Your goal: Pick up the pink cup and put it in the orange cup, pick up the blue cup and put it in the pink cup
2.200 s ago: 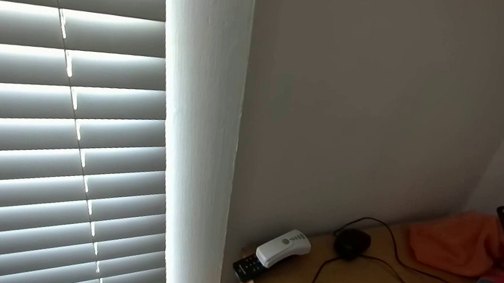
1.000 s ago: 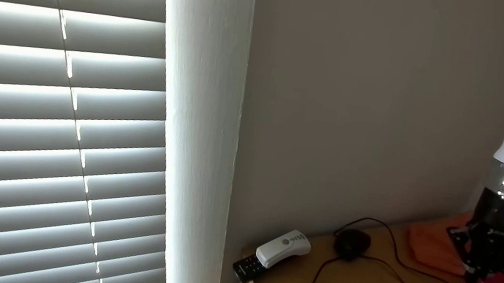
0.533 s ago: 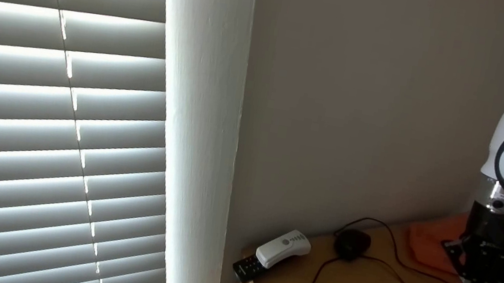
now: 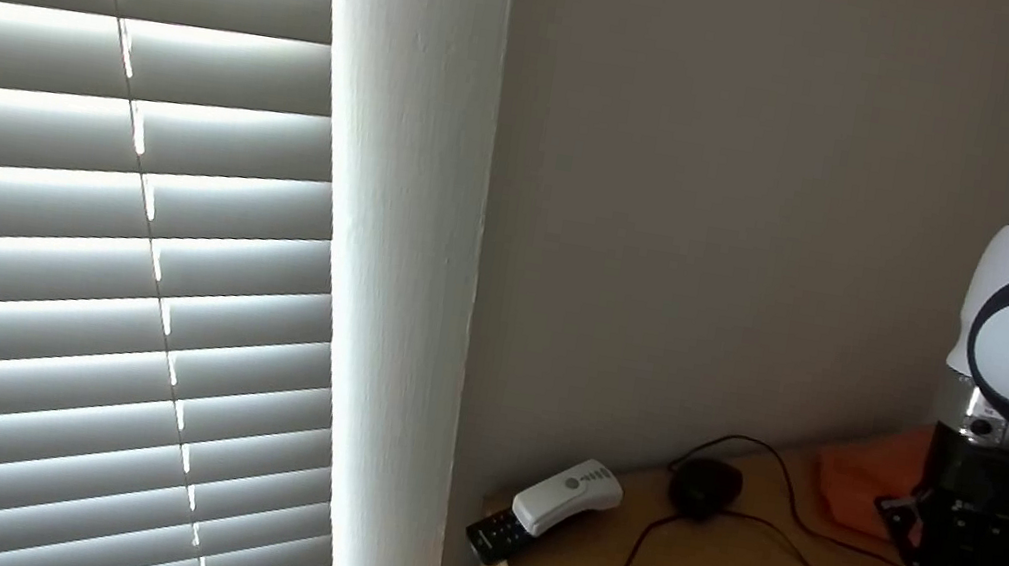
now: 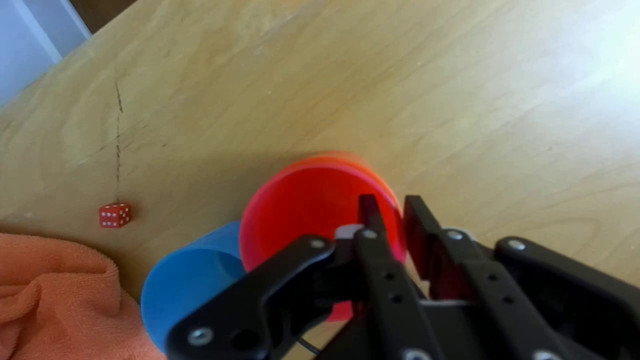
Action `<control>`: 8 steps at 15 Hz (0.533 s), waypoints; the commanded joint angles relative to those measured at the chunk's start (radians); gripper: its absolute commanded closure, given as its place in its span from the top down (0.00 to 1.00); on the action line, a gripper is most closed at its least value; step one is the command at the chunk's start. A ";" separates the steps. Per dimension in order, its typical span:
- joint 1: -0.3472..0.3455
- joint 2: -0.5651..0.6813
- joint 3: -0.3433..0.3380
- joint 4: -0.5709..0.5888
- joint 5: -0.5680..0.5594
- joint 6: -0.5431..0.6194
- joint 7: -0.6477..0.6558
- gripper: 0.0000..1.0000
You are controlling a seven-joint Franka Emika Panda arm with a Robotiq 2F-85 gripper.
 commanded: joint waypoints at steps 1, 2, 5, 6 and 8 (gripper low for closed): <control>0.022 0.005 -0.016 0.014 -0.007 -0.010 -0.003 0.51; 0.024 -0.003 -0.015 0.012 -0.007 -0.013 -0.003 0.59; 0.034 -0.056 -0.027 -0.008 -0.051 -0.021 0.037 0.81; 0.033 -0.078 -0.036 -0.019 -0.077 -0.018 0.055 0.88; 0.018 -0.117 -0.054 -0.038 -0.103 -0.007 0.082 1.00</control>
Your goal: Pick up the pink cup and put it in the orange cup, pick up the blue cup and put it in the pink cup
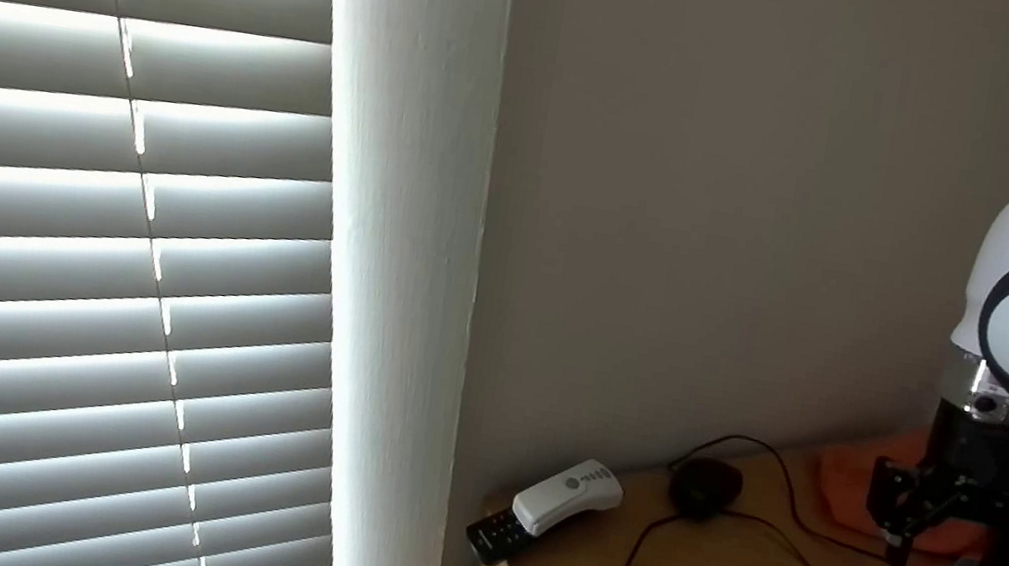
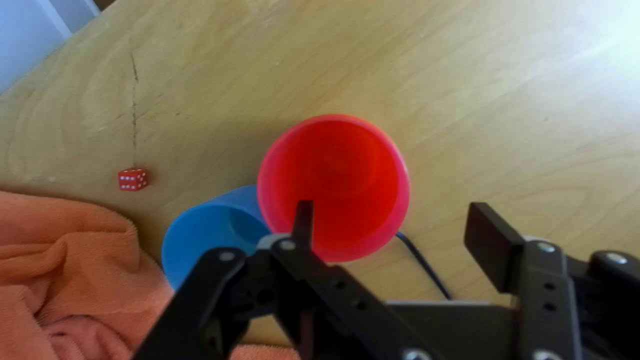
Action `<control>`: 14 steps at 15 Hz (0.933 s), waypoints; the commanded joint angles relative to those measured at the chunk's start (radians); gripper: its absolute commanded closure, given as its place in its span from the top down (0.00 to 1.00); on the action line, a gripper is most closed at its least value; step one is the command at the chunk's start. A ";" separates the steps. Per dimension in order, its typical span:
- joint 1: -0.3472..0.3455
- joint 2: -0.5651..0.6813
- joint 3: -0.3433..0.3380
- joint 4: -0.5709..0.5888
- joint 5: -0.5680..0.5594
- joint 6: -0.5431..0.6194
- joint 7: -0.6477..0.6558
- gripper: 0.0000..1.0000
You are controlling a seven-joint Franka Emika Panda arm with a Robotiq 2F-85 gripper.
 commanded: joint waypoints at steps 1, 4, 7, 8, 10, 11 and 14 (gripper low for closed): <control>-0.015 -0.103 -0.047 -0.065 -0.041 0.001 0.055 1.00; -0.059 -0.138 -0.090 -0.100 -0.019 0.013 0.063 1.00; -0.104 -0.117 -0.127 -0.119 -0.030 0.043 0.057 1.00; -0.116 -0.100 -0.137 -0.120 -0.025 0.055 0.047 1.00; -0.133 -0.073 -0.152 -0.130 -0.016 0.086 0.039 1.00; -0.138 -0.062 -0.158 -0.137 -0.009 0.112 0.034 1.00; -0.147 -0.023 -0.157 -0.150 0.088 0.211 -0.017 1.00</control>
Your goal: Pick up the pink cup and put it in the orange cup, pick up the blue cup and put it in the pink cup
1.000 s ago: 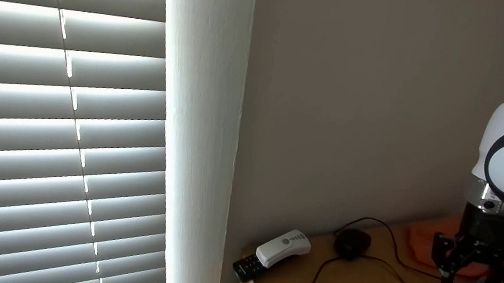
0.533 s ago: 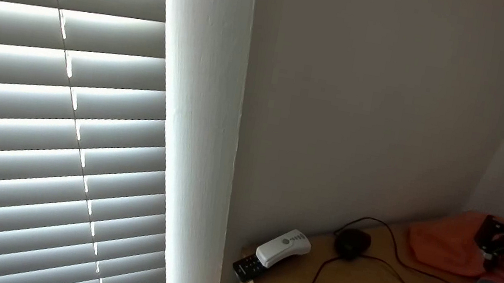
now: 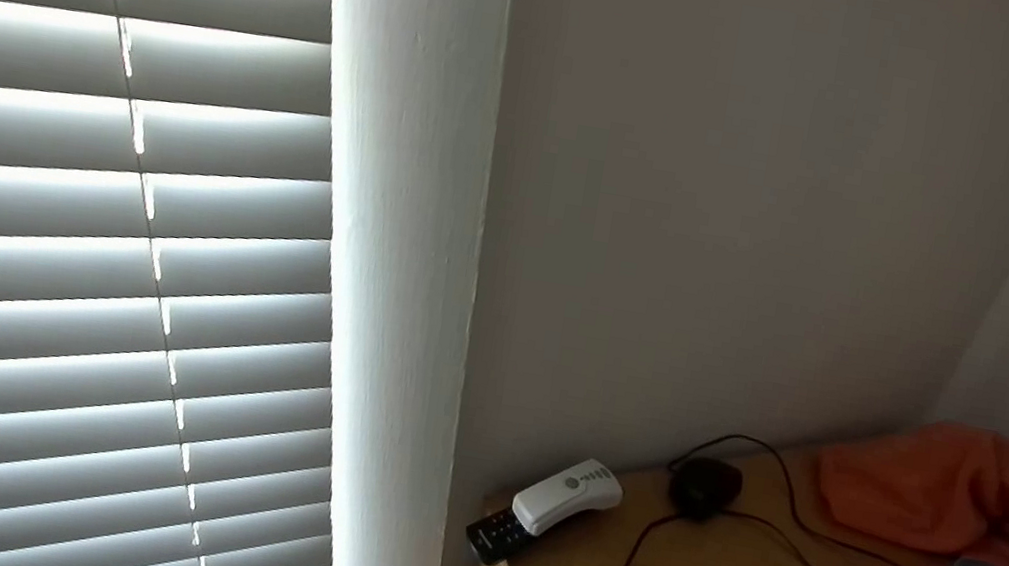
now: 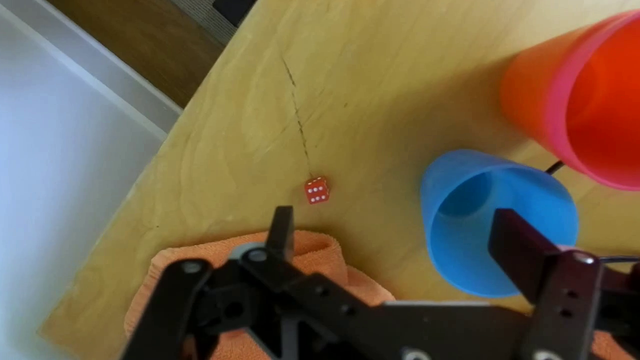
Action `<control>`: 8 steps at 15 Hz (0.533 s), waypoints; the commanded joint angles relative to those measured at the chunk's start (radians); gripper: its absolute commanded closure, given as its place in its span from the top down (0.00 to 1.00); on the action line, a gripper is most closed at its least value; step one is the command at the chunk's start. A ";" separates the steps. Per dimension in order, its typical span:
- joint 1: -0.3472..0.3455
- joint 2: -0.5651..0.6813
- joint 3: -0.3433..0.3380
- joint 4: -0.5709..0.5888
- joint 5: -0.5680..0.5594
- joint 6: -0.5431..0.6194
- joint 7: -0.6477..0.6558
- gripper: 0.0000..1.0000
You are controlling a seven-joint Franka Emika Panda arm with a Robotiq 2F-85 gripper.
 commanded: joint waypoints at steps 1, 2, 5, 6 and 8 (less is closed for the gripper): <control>-0.007 0.040 0.003 -0.027 0.110 0.113 -0.069 1.00; -0.007 0.055 0.008 -0.026 0.144 0.135 -0.094 1.00; -0.005 0.098 0.019 -0.017 0.216 0.166 -0.143 0.75; -0.005 0.106 0.023 -0.018 0.236 0.173 -0.158 0.73; -0.004 0.122 0.026 -0.014 0.251 0.173 -0.172 0.56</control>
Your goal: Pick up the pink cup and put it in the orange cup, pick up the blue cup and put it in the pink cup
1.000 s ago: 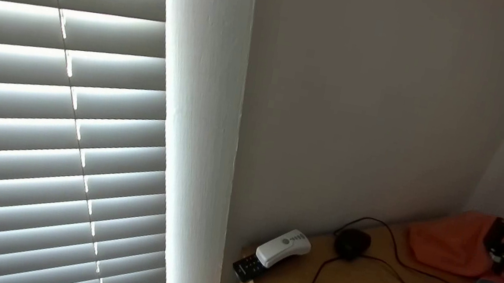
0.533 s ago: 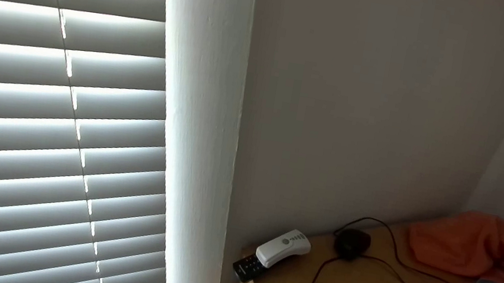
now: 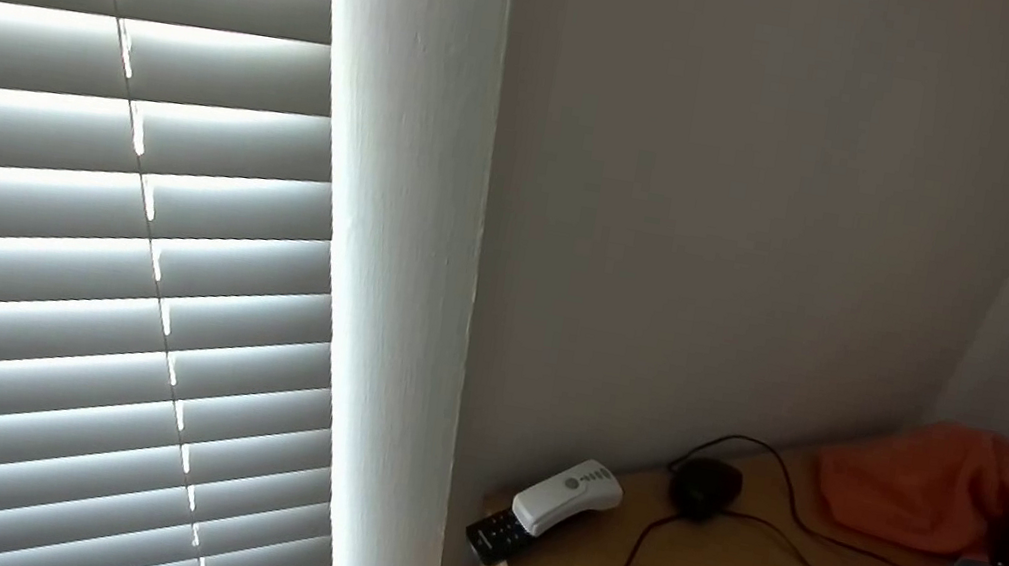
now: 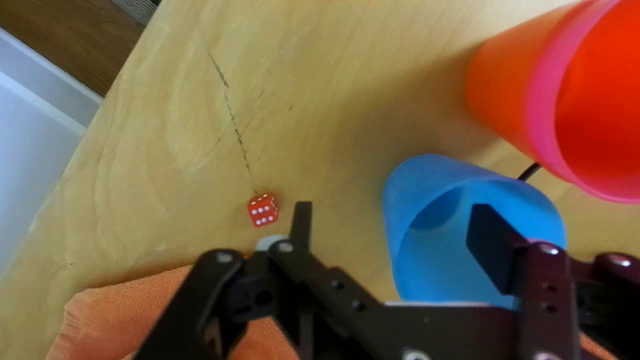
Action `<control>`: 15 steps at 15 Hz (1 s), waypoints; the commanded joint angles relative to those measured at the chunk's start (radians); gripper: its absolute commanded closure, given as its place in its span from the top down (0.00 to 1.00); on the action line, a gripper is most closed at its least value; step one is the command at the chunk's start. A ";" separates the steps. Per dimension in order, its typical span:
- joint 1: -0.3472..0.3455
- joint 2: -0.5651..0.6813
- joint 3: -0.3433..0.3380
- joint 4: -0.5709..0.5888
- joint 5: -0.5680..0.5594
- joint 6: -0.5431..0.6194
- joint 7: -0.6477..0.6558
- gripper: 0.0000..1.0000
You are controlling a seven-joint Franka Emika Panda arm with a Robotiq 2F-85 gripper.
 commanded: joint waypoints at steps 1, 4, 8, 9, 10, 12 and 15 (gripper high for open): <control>-0.004 0.029 0.008 -0.001 0.050 0.025 -0.049 0.49; -0.002 0.024 0.005 -0.002 0.047 0.022 -0.050 0.27; -0.001 0.002 0.001 -0.004 0.039 0.016 -0.045 0.00; -0.002 -0.006 0.000 -0.004 0.037 0.011 -0.045 0.00; 0.000 -0.012 -0.004 -0.004 0.028 0.012 -0.038 0.00; 0.002 -0.038 -0.010 -0.012 0.016 0.008 -0.027 0.01; 0.014 -0.127 -0.030 -0.045 -0.067 0.003 0.020 0.01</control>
